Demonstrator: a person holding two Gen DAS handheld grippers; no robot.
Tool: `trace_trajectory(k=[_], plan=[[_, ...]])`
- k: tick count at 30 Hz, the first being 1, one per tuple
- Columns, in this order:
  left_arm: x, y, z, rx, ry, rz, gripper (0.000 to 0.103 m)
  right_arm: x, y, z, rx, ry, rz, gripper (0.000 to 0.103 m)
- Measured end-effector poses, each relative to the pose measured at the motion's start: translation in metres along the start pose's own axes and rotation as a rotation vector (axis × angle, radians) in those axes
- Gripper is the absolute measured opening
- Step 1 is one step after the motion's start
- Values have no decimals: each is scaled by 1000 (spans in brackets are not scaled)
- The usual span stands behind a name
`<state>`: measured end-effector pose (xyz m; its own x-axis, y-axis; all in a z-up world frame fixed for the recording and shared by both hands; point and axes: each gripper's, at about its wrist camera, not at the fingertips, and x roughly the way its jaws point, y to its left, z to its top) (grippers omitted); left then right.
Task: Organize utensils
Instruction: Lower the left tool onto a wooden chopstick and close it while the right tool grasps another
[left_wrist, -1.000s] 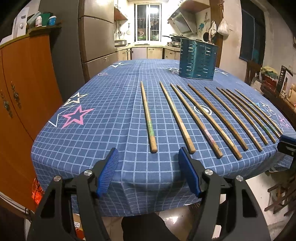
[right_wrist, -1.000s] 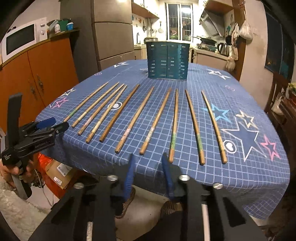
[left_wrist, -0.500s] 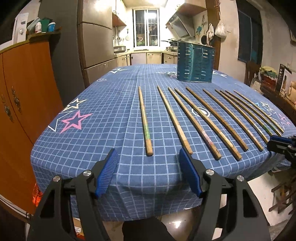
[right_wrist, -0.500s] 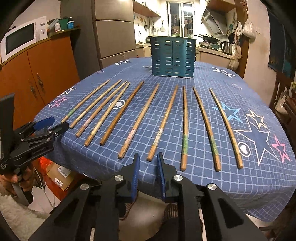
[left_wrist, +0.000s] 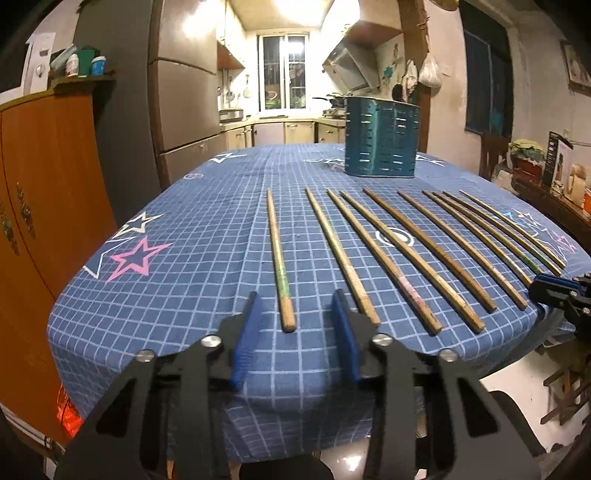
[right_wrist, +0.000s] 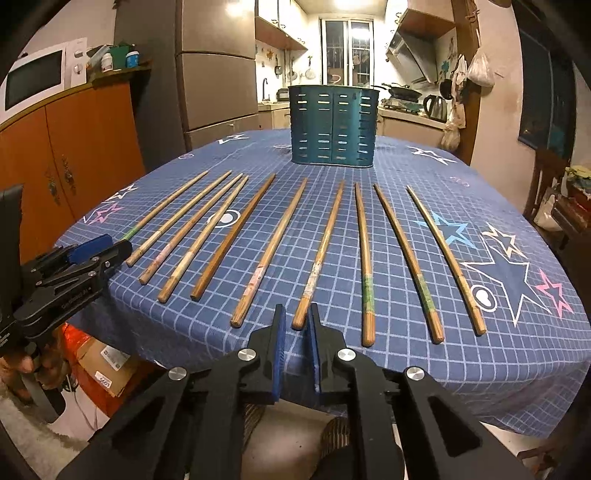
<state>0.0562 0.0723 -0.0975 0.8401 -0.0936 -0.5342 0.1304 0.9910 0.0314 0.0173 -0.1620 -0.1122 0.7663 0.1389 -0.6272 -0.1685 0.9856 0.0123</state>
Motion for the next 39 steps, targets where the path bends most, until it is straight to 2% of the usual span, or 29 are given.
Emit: trace_trajectory(k=[5, 10, 25, 30, 39], plan=[[-1, 0, -1, 6, -8, -21, 29, 0, 5, 0, 4, 4, -26, 14], [-2, 8, -3, -10, -8, -33, 18, 2, 4, 2, 24, 6, -41, 14], [-6, 14, -8, 5, -21, -74, 17, 10, 11, 5, 99, -8, -107, 13], [-7, 21, -9, -22, -17, -76, 7, 8, 7, 3, 128, -8, -93, 8], [-10, 21, -5, -37, -2, -51, 6, -16, 2, 0, 118, -56, -67, 8]])
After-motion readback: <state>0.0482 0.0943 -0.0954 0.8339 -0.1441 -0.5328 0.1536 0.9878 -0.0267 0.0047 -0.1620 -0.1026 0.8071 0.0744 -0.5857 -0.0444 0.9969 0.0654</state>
